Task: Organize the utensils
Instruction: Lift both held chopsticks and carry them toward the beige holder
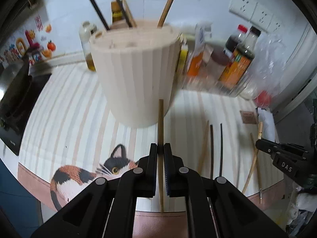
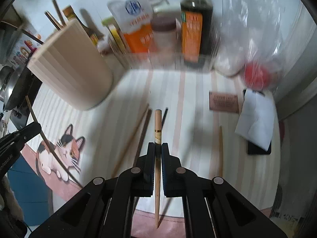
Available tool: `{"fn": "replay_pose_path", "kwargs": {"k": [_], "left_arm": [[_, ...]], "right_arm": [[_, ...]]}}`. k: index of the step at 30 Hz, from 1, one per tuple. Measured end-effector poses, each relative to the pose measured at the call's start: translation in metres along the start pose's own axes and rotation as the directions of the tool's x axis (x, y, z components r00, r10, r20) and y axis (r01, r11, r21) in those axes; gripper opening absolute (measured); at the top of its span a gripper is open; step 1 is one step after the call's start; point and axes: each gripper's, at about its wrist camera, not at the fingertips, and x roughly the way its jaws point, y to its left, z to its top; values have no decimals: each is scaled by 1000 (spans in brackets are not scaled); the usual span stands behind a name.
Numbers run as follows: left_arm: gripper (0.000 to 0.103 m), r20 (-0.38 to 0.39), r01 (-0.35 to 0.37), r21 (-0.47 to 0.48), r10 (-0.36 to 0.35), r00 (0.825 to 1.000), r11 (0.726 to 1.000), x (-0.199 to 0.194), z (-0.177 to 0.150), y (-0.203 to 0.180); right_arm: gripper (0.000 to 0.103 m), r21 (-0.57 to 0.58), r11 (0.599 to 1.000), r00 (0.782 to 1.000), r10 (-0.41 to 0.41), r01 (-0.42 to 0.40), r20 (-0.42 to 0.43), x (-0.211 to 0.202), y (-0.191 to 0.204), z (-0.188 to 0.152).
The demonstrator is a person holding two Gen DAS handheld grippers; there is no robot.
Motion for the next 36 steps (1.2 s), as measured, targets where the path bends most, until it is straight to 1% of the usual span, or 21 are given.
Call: {"fn": "replay_pose_path", "kwargs": {"k": [3,9,10,12,17,19,21,23,24,26,27,28,31,34,36], "left_arm": [[4,28,-9,10,9,1000,1000,-8,4,-1],[4,75,-18,8,17,997,1000,-17,12,-2],[4,86,-19,9,19,996,1000,-21,14,-2],[4,100,-13,9,12,995,1000,-26,18,-3],[4,150,-12,17,9,989,1000,-44,31,-5],[4,154,-20,18,17,988,1000,-44,35,-5],[4,153,-41,16,39,988,999,-39,38,-3],[4,146,-58,-4,58,988,998,-34,40,1],[4,149,-77,-15,78,986,997,-31,40,4],[4,156,-111,-34,115,981,993,-28,42,8],[4,158,-128,-48,134,978,991,-26,43,11],[4,158,-139,-57,146,976,989,-25,43,13],[4,154,-177,-91,189,970,980,-19,45,21],[4,150,-213,-119,230,962,970,-15,46,29],[4,154,-247,-136,266,951,960,-14,47,34]], "right_arm": [[6,-6,1000,999,-1,2,43,-3,10,-2],[6,0,1000,993,10,-10,116,-19,15,9],[5,2,1000,992,13,-13,125,-22,16,10],[0,2,1000,989,23,-23,144,-28,17,16],[0,0,999,981,36,-36,192,-41,20,31],[0,-6,999,985,52,-52,162,-36,21,38],[0,8,994,991,106,-107,78,-19,18,45],[1,58,986,988,153,-153,8,4,11,56],[2,73,984,986,163,-161,-23,15,8,61],[14,99,982,984,166,-159,-68,39,5,72],[24,101,983,983,162,-153,-88,51,5,77],[28,104,984,982,158,-147,-102,61,7,81],[28,94,985,973,159,-144,-170,95,18,89],[28,32,988,963,152,-148,-222,122,42,92],[28,-5,989,957,140,-146,-254,136,56,91]]}}
